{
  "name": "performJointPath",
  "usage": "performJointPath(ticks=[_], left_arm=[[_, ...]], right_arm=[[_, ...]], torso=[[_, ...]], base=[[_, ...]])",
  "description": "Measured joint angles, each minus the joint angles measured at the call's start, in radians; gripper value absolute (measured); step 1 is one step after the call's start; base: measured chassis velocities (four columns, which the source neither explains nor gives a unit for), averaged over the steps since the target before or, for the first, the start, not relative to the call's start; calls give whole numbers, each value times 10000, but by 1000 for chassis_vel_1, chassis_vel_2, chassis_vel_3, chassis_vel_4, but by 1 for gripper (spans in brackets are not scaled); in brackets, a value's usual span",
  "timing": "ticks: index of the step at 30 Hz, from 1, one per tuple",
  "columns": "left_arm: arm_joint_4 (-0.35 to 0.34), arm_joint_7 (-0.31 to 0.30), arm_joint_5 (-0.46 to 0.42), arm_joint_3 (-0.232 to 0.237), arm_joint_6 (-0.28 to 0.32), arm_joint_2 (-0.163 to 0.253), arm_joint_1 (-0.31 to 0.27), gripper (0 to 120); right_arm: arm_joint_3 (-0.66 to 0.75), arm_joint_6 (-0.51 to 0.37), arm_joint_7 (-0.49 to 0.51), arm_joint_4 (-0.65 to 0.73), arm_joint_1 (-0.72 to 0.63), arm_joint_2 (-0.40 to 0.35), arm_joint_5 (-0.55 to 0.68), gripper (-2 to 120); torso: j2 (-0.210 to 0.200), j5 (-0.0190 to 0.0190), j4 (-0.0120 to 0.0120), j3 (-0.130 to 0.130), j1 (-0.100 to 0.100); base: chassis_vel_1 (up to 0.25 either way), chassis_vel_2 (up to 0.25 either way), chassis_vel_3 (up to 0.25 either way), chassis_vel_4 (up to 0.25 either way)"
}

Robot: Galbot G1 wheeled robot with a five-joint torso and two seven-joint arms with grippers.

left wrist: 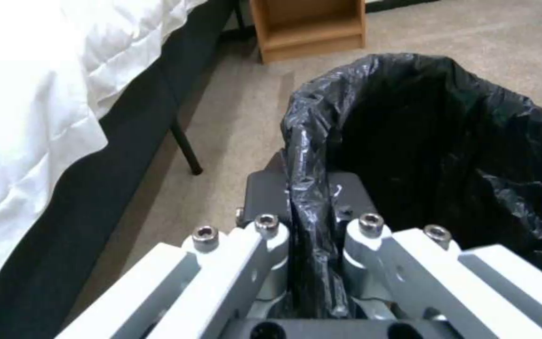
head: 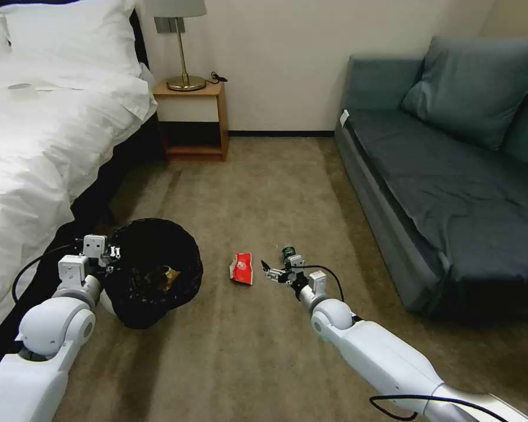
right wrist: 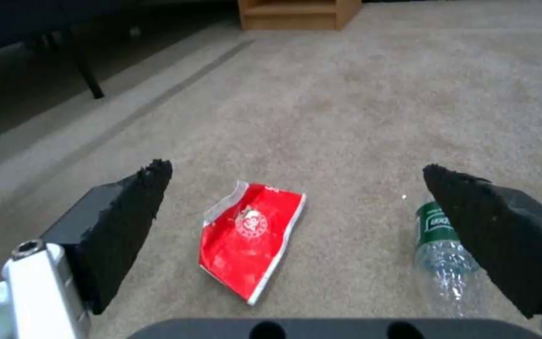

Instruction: Pick up the trash bin, then pick up the garbage on the floor and place it into the trash bin.

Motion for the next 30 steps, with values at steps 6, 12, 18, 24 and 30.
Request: performJointPath(ticks=[6, 12, 18, 24, 30], left_arm=[[0, 4, -17, -18, -10, 29, -9, 5], [11, 9, -15, -17, -18, 4, -10, 5], [24, 18, -13, -6, -20, 2, -22, 5], [53, 35, -12, 5, -41, 6, -36, 5], [70, 50, -11, 19, -46, 4, -59, 5]], right_arm=[[-18, 16, -58, -33, 0, 7, -2, 100], [-19, 33, -98, -77, 0, 39, -8, 100], [-23, 40, -168, -98, -17, 45, -11, 100], [-29, 50, -219, -139, -20, 74, -10, 100], [-54, 54, -243, -170, -11, 95, -1, 100]], torso=[[0, -1, 0, 0, 0], [0, 0, 0, 0, 0], [0, 0, -2, 0, 0], [0, 0, 0, 0, 0], [0, 0, -1, 0, 0]], base=[[-32, 20, 26, -29], [-9, 5, 4, -8], [0, 0, 0, 0], [0, 0, 0, 0], [-12, 18, 13, -16]])
